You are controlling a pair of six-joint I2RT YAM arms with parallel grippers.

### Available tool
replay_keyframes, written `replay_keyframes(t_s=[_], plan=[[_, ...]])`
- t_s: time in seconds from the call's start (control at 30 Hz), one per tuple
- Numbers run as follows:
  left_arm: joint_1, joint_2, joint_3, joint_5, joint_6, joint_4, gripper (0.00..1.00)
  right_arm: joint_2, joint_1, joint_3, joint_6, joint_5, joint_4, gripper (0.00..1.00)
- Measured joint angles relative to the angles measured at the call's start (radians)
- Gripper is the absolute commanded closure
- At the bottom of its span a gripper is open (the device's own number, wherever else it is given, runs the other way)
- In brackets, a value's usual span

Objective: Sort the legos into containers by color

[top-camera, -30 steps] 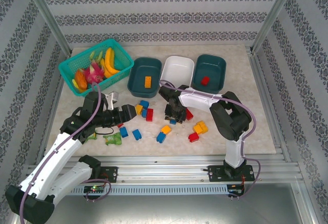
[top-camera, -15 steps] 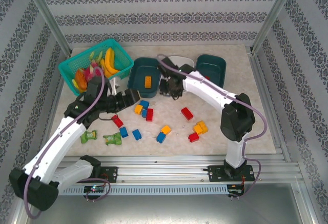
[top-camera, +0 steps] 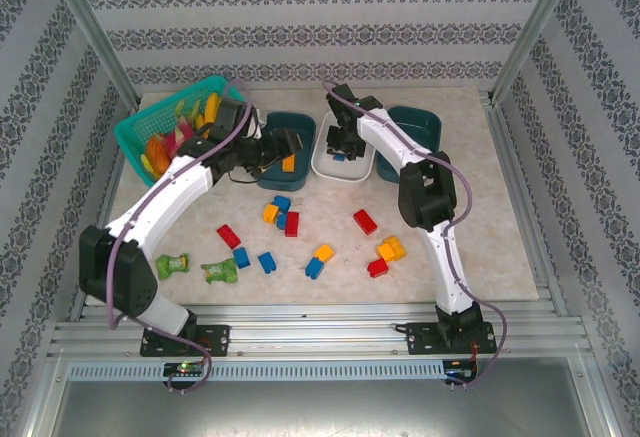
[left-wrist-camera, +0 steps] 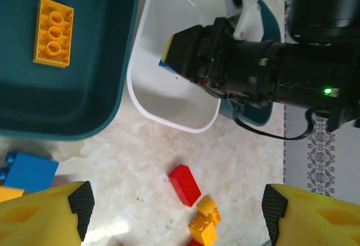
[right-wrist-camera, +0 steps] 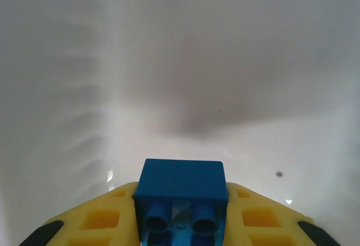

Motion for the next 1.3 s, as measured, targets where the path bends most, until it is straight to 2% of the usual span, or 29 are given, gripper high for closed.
replay_keyframes(t_s=[0.13, 0.3, 0.43, 0.67, 0.77, 0.87, 0.93, 1.03, 1.2, 1.3], plan=[[0.004, 0.071, 0.039, 0.0, 0.009, 0.005, 0.19, 0.075, -0.019, 0.063, -0.003, -0.016, -0.035, 0.71], [0.006, 0.106, 0.053, 0.001, 0.013, 0.009, 0.2, 0.097, -0.032, 0.106, -0.005, -0.032, -0.061, 0.52], [0.006, 0.108, 0.053, 0.0, 0.016, 0.009, 0.2, 0.097, -0.034, 0.116, -0.007, -0.042, -0.07, 0.43], [0.006, 0.099, 0.053, -0.007, 0.027, 0.0, 0.2, 0.073, -0.032, 0.141, -0.006, -0.053, -0.082, 0.43], [0.006, 0.068, 0.053, -0.023, 0.039, -0.031, 0.21, 0.004, -0.029, 0.142, -0.01, -0.052, -0.082, 0.43], [0.006, -0.002, 0.041, -0.043, 0.058, -0.073, 0.21, -0.131, -0.016, 0.122, -0.028, -0.052, -0.064, 0.44], [0.006, -0.065, 0.019, -0.057, 0.069, -0.103, 0.21, -0.259, 0.0, 0.055, -0.04, -0.052, -0.029, 0.44], [0.006, -0.167, -0.035, -0.075, 0.093, -0.145, 0.23, -0.503, 0.047, -0.14, -0.063, -0.053, 0.06, 0.44], [0.006, -0.278, -0.184, -0.111, 0.169, -0.226, 0.25, -0.907, 0.158, -0.665, -0.085, -0.153, 0.329, 0.43], [0.006, -0.27, -0.273, -0.124, 0.225, -0.249, 0.28, -1.036, 0.203, -0.966, -0.079, -0.239, 0.481, 0.42]])
